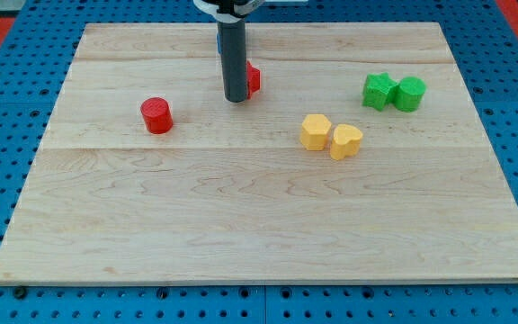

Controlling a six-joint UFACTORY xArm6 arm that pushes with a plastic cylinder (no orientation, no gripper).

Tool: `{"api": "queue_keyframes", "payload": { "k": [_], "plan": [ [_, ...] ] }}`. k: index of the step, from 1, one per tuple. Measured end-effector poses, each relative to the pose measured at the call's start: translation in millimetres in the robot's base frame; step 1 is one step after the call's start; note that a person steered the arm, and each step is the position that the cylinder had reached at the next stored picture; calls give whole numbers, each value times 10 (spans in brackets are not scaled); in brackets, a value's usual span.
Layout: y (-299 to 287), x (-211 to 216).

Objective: Move the red star to the top center

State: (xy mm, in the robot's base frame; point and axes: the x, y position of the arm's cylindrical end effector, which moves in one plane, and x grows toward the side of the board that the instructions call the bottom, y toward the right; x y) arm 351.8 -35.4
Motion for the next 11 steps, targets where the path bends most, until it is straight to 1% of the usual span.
{"api": "queue_keyframes", "payload": {
  "k": [1,2,3,4,5,7,9,10,11],
  "plan": [
    [-93,0],
    [160,-168],
    [369,-492],
    [306,-492],
    [-20,-412],
    [346,-833],
    [458,-1197],
    [458,-1019],
    [701,-621]
  ]
}}
